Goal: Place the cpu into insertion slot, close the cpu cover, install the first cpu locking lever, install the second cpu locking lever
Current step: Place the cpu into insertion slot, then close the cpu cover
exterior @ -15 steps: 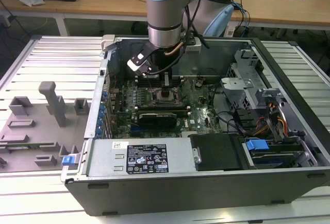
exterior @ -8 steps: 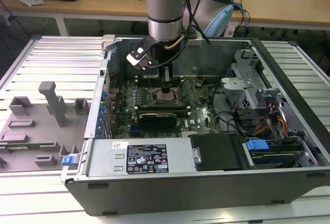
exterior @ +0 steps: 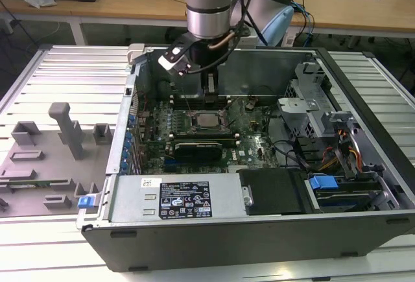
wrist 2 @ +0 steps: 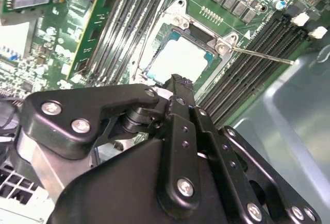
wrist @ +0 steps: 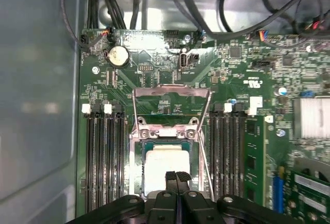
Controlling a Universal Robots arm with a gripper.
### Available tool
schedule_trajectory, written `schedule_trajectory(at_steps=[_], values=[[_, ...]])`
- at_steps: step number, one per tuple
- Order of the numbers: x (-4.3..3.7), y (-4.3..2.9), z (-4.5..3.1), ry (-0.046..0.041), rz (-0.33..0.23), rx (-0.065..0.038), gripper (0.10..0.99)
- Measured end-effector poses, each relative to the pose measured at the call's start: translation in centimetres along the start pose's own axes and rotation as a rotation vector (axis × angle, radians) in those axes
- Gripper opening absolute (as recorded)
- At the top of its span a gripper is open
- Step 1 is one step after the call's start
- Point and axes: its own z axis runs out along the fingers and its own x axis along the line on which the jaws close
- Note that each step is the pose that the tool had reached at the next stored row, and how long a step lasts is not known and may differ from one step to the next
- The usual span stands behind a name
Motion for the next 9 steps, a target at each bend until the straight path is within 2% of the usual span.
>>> schedule_trajectory(at_steps=[2,9], values=[[-0.03,0.04,-0.53,-0.0040,0.000,0.000,0.106],[-0.03,0.05,-0.63,-0.0039,0.000,0.000,0.106]])
